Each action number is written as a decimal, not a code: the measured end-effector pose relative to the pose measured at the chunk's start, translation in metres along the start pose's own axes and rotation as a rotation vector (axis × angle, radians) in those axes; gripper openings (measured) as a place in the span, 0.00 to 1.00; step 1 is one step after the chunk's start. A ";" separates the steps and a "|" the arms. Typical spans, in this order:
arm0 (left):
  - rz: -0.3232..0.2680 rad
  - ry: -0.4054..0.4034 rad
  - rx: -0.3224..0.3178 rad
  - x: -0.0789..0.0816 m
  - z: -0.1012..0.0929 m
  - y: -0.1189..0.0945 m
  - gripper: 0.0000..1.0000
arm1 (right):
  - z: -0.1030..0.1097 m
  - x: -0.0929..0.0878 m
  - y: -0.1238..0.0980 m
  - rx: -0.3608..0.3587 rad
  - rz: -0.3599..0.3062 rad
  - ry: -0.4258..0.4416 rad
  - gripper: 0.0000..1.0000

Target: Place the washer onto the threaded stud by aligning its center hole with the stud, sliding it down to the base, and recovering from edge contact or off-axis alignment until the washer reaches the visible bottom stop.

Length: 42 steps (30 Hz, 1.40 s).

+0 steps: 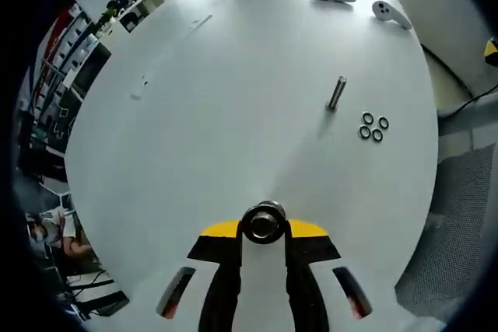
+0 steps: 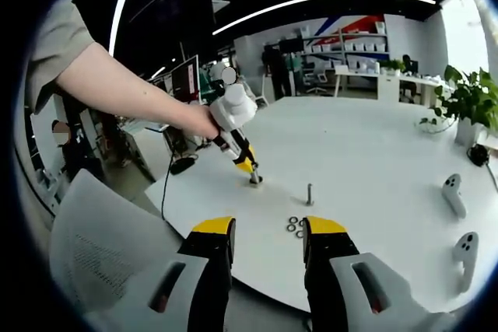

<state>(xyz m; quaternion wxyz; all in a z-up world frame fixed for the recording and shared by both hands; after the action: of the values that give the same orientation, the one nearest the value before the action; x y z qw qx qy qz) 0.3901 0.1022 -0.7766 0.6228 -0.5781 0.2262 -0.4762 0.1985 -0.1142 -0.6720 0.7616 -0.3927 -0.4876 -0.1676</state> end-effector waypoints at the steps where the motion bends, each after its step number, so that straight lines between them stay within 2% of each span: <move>1: 0.002 -0.002 -0.003 -0.001 0.000 0.002 0.18 | 0.000 0.000 0.000 0.000 0.000 0.000 0.37; 10: 0.018 -0.003 -0.005 -0.004 -0.004 0.017 0.18 | -0.002 0.000 0.000 -0.012 0.000 0.001 0.36; 23: 0.038 -0.057 -0.016 -0.009 -0.008 0.032 0.19 | -0.003 0.000 -0.001 -0.018 0.001 0.001 0.36; 32: 0.026 -0.078 -0.023 -0.009 -0.007 0.034 0.19 | -0.003 0.000 -0.001 -0.019 0.004 -0.002 0.36; 35: 0.018 -0.069 -0.019 -0.009 -0.008 0.034 0.20 | -0.003 -0.001 -0.001 -0.020 0.006 -0.002 0.36; 36: -0.006 -0.049 -0.014 -0.008 -0.008 0.036 0.20 | -0.003 -0.001 -0.001 -0.020 0.008 -0.002 0.36; 38: 0.006 -0.041 -0.017 -0.011 -0.011 0.038 0.22 | -0.003 -0.001 -0.001 -0.021 0.010 -0.004 0.36; 41: -0.037 -0.128 -0.025 -0.008 -0.012 0.034 0.24 | -0.004 -0.001 -0.001 -0.026 0.007 -0.003 0.36; 42: -0.040 -0.122 -0.018 -0.008 -0.010 0.033 0.25 | -0.004 -0.001 -0.001 -0.026 0.007 -0.003 0.36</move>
<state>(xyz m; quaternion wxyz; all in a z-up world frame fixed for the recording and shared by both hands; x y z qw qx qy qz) 0.3890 0.1001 -0.8119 0.6205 -0.6161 0.1806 -0.4503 0.1997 -0.1178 -0.6730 0.7562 -0.4044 -0.4852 -0.1707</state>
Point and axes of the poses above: the point that each gripper's makers call its tool centre point, and the gripper's own axes: y roughly forward along the fingers, z roughly to its left, x roughly out of its top, the point moved 4 cm from there along -y, roughly backward along the fingers, and after that the axes turned 6 degrees about x, right-handed, at the moved point
